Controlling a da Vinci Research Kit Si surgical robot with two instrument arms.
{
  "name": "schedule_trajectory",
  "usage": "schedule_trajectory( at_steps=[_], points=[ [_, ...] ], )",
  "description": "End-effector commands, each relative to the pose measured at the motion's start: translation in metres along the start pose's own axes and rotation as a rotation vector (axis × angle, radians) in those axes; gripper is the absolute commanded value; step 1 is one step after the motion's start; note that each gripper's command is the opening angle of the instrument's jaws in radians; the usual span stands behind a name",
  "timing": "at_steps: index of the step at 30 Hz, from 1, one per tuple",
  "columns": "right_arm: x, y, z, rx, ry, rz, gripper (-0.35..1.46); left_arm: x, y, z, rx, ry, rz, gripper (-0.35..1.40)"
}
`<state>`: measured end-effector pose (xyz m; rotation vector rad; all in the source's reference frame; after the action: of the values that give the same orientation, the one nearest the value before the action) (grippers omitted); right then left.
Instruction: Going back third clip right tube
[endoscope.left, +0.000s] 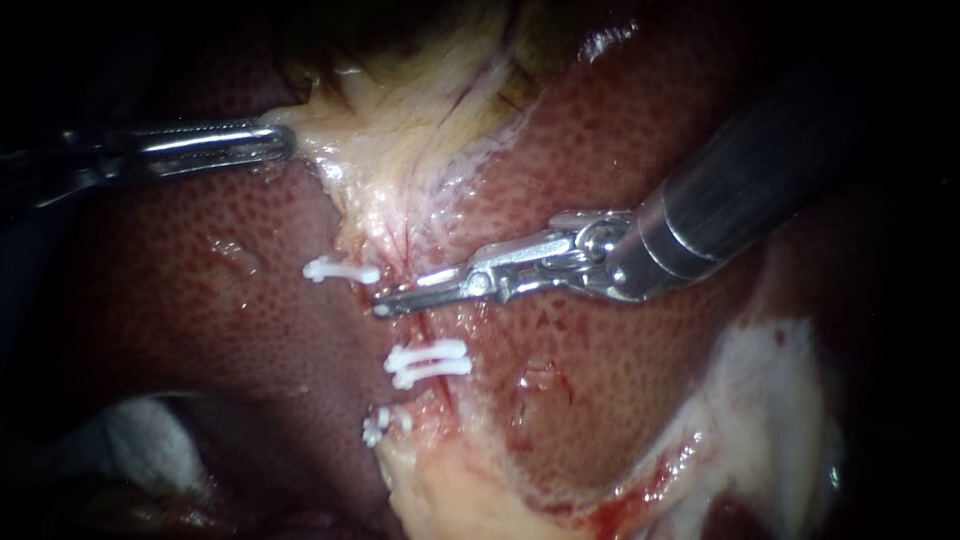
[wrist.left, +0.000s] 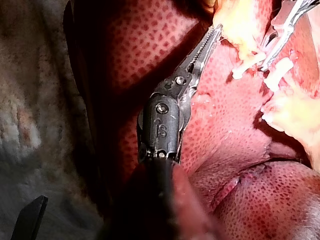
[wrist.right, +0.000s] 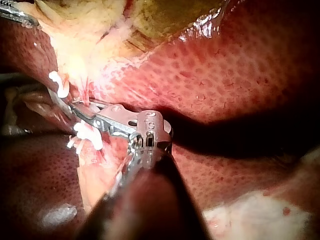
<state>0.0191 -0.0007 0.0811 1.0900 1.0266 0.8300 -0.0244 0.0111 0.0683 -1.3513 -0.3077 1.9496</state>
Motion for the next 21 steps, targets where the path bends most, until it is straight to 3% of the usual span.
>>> schedule_trajectory(
  at_steps=[1, 15, 17, 19, 21],
  points=[
    [0.0, 0.0, 0.0, 0.0, 0.0, 0.0, -0.35, 0.0, 0.0001, 0.0, 0.001, 0.0, 0.0, -0.35],
    [-0.0002, -0.0001, 0.0001, -0.009, 0.008, 0.01, -0.35, 0.0001, 0.0001, 0.0, -0.002, 0.0, 0.0, -0.35],
    [-0.0003, -0.0003, 0.0002, -0.06, 0.04, -0.144, 0.04, 0.0001, 0.0001, 0.0, -0.002, 0.0, 0.0, -0.35],
    [-0.0002, -0.0003, 0.0005, -0.105, 0.076, -0.221, 0.36, 0.0001, 0.0001, 0.0, -0.002, 0.0, 0.0, -0.35],
    [0.0, -0.0001, 0.0006, -0.134, 0.116, -0.274, 0.46, 0.0001, 0.0001, 0.0, -0.002, 0.0, 0.0, -0.35]
  ],
)
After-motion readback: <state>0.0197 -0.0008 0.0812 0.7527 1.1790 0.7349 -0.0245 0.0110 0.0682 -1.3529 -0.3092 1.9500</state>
